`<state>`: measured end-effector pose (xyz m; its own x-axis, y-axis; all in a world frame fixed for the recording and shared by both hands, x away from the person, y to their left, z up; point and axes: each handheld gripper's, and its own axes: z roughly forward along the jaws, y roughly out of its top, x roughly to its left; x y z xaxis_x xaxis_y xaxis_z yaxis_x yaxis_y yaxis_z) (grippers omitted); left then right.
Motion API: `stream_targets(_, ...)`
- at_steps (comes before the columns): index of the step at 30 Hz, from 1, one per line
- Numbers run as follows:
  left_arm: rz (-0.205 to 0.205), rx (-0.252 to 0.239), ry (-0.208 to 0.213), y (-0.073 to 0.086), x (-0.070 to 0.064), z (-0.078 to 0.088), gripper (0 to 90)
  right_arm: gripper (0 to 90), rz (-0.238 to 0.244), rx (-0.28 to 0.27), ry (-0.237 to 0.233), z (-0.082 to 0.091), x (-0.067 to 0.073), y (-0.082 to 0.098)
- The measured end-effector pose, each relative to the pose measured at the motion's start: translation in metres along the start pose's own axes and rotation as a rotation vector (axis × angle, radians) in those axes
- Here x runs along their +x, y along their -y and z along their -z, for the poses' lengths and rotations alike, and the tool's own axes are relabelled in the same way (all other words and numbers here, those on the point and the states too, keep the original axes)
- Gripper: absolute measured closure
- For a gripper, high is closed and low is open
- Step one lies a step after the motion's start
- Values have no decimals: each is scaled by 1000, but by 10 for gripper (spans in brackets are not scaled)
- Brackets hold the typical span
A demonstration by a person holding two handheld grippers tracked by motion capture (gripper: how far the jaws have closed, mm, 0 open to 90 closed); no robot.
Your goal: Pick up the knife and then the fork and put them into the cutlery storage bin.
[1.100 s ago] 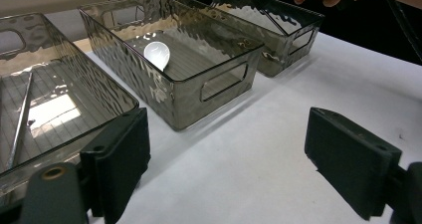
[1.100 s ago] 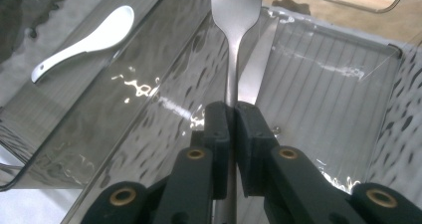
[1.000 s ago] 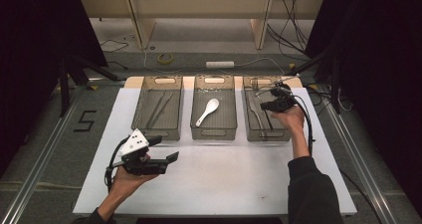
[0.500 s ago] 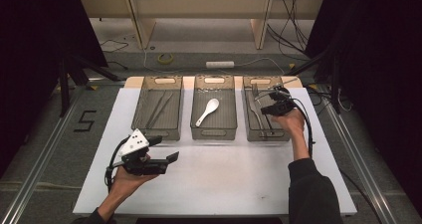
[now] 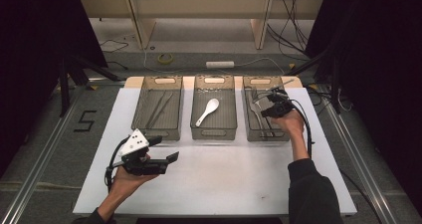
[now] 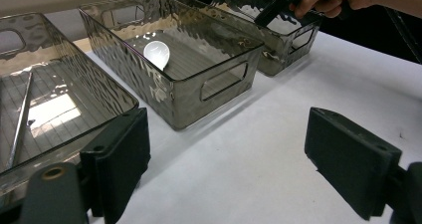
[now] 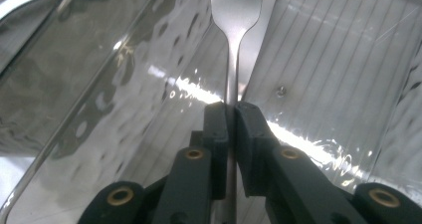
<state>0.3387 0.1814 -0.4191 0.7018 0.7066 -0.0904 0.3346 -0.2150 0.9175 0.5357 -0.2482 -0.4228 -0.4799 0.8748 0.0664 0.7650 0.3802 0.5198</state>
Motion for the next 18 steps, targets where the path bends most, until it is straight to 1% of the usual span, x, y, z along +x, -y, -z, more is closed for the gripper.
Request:
stream_targets(1,2,0,0,0,0,0,175,834,4,4,4,0,0,0)
stream_targets(2,-1,1,0,0,0,0,174,824,-3,17,2,-1,0,0)
stream_targets(3,0,1,0,0,0,0,175,799,-1,22,-7,-2,-1,1)
stream_targets(4,0,1,0,0,0,0,174,788,-12,21,-5,-1,0,0)
stream_targets(10,1,0,0,0,0,0,174,706,-21,-20,-7,6,1,-3)
stream_targets(12,3,-1,0,0,0,0,174,675,-30,-37,-23,9,1,-3)
stream_targets(15,2,-1,0,0,0,0,175,628,-17,-54,-35,12,3,-2)
stream_targets(18,1,2,1,0,0,0,174,561,-19,-79,-51,16,7,-1)
